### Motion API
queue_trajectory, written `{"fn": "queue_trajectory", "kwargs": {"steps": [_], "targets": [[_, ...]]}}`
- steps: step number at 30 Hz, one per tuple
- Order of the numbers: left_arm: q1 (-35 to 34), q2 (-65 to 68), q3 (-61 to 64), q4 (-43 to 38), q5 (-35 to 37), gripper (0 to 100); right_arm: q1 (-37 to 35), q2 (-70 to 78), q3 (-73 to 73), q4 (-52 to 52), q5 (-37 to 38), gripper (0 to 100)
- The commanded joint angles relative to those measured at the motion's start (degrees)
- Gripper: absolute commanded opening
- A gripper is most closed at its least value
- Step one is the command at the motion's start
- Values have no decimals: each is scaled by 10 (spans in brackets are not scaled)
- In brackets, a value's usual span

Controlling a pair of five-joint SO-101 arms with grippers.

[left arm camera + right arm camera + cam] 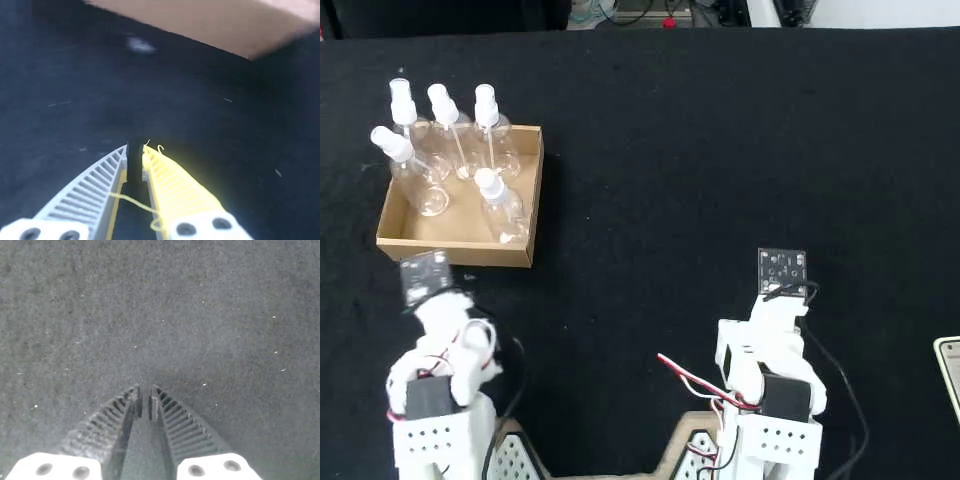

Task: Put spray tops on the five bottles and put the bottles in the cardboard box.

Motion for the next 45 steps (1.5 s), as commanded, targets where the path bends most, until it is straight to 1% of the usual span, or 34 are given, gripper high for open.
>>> {"fn": "queue_trajectory", "kwargs": {"steps": [1, 5, 8, 12, 45], "targets": [[85, 1, 18, -8, -4, 52, -4, -55, 1, 1, -4, 36], [103, 1, 17, -8, -4, 51, -4, -55, 1, 1, -4, 36], [96, 1, 17, -8, -3, 51, -4, -56, 1, 1, -4, 36], [64, -4, 17, -8, -3, 51, -5, -56, 1, 1, -4, 36], [59, 0, 17, -8, -2, 51, -5, -56, 1, 1, -4, 36]]}}
